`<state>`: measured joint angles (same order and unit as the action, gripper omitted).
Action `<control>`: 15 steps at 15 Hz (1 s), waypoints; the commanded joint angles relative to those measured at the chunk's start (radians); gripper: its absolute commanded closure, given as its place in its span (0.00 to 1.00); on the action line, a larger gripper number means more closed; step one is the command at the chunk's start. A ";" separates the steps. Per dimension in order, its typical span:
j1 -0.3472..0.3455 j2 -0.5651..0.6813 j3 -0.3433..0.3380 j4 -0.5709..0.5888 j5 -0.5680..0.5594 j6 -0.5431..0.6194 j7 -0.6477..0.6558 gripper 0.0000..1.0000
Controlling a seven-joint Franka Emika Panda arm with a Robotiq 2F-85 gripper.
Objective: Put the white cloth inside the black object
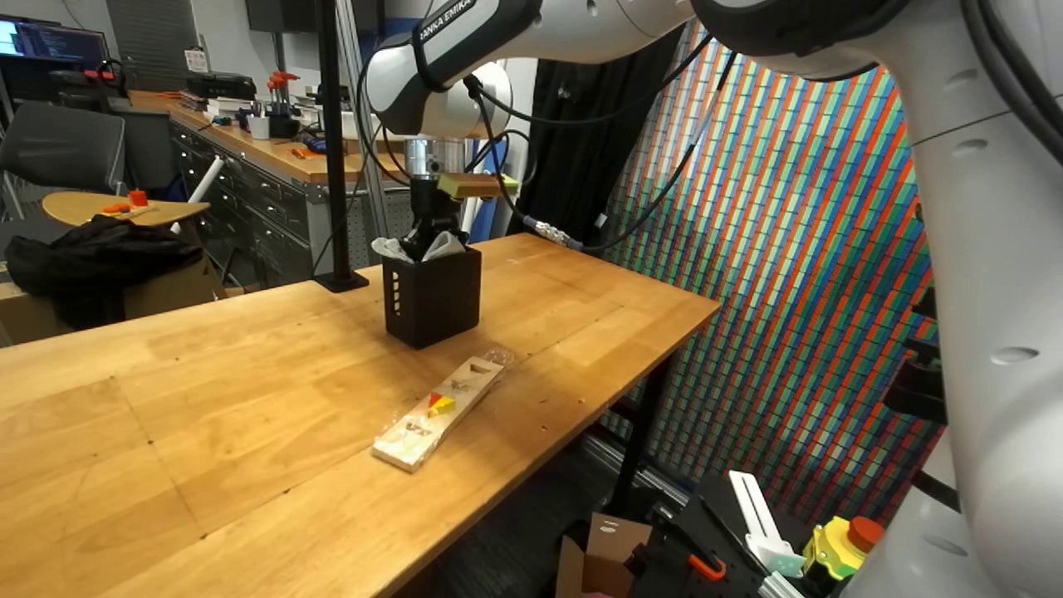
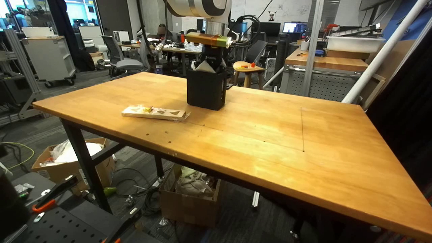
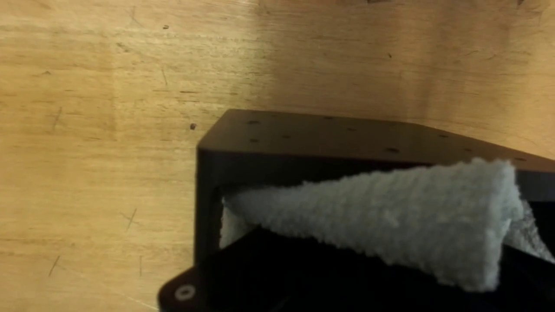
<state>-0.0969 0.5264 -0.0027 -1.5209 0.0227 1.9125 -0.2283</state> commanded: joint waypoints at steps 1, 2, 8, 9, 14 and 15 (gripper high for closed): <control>-0.007 0.004 0.002 0.008 -0.002 0.001 -0.026 1.00; -0.004 -0.008 0.000 0.002 -0.009 0.006 -0.026 1.00; 0.011 -0.101 -0.010 -0.059 -0.062 0.057 -0.018 1.00; 0.012 -0.115 -0.010 -0.068 -0.073 0.063 -0.016 1.00; 0.017 -0.204 -0.014 -0.153 -0.107 0.118 0.008 1.00; 0.018 -0.220 -0.014 -0.171 -0.110 0.129 0.012 1.00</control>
<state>-0.0920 0.3879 -0.0054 -1.5986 -0.0658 1.9851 -0.2372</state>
